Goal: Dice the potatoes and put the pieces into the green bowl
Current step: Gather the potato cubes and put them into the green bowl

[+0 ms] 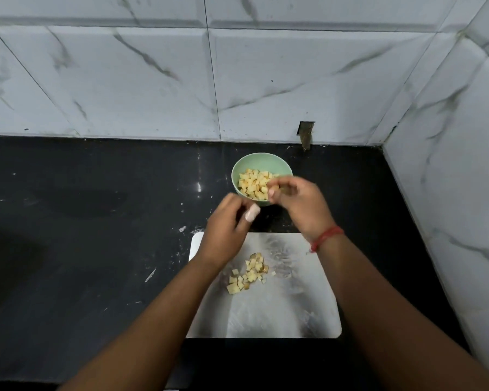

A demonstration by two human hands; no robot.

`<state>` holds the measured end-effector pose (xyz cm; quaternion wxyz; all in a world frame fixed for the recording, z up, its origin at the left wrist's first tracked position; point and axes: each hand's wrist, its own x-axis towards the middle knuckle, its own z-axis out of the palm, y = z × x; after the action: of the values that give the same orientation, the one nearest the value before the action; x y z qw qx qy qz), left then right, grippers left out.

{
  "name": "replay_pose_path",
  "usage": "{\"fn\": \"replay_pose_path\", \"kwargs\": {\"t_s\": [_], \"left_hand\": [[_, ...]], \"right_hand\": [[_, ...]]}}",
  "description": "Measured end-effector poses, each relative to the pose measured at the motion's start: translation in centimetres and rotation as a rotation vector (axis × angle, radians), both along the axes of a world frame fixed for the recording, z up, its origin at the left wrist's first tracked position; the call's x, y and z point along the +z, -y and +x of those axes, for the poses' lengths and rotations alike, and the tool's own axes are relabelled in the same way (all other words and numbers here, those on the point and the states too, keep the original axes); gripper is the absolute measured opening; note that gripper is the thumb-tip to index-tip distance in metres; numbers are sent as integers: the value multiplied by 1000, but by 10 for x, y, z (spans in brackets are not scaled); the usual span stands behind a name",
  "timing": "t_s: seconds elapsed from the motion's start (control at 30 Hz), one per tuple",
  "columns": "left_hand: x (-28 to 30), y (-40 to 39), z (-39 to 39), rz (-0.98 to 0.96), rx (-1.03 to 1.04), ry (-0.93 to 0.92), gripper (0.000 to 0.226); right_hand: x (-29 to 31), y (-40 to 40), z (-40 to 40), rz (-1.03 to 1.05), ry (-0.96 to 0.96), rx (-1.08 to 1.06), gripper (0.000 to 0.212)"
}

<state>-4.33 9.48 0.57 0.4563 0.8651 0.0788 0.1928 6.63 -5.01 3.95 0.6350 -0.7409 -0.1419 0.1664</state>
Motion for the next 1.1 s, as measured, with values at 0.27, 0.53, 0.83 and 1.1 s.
{"fn": "replay_pose_path", "kwargs": {"t_s": [0.27,0.53,0.83,1.1], "left_hand": [[4,-24,48,-133,107,-45,17],[-36,-23,0,-283,197,-161,14],[-25,-18,-12,-483,277,-174,22],[-32,-11,-29,-738,345,-209,43]], "right_hand": [[0,-25,58,-637,537,223,31],[-27,-19,38,-348,527,60,31],[-18,-21,25,-510,719,41,21],[-59,-35,-62,-354,125,380,20]]}}
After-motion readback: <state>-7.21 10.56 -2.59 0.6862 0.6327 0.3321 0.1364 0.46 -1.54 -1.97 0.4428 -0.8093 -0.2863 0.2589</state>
